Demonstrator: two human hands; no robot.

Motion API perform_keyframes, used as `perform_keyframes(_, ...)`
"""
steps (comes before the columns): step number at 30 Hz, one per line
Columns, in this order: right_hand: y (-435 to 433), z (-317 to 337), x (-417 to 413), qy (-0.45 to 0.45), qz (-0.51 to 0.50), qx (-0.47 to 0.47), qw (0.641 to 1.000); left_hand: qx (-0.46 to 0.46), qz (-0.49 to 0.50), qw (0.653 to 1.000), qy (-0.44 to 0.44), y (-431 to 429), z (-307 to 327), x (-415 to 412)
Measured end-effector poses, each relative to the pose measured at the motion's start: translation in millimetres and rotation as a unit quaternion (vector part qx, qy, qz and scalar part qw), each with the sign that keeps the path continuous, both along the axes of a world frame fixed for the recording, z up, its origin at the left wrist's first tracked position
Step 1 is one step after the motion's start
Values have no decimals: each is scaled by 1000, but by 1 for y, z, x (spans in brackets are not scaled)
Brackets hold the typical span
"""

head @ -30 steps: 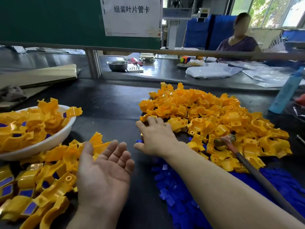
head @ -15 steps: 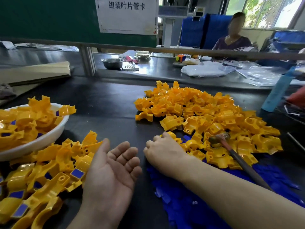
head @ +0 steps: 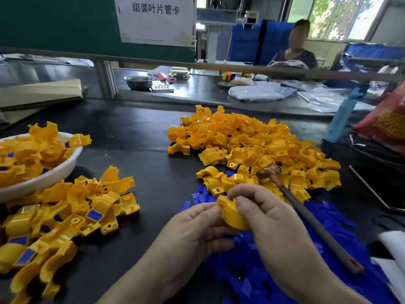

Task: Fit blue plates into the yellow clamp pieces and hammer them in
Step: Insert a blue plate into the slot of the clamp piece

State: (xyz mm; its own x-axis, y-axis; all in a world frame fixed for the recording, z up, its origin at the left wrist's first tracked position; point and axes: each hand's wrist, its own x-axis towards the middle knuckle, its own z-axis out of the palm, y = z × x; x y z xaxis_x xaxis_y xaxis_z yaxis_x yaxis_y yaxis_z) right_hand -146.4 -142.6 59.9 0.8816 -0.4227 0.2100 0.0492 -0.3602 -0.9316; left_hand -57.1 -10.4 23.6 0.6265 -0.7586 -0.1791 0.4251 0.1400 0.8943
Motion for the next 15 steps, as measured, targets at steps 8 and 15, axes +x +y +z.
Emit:
perform_keyframes(8, 6, -2, -10, 72, -30, -287, 955, -50, 40, 996, 58, -3, -10, -4)
perform_keyframes(15, -19, -25, -18, 263, -58, -503, 821, 13, 160, 986, 51, 2, -9, 17)
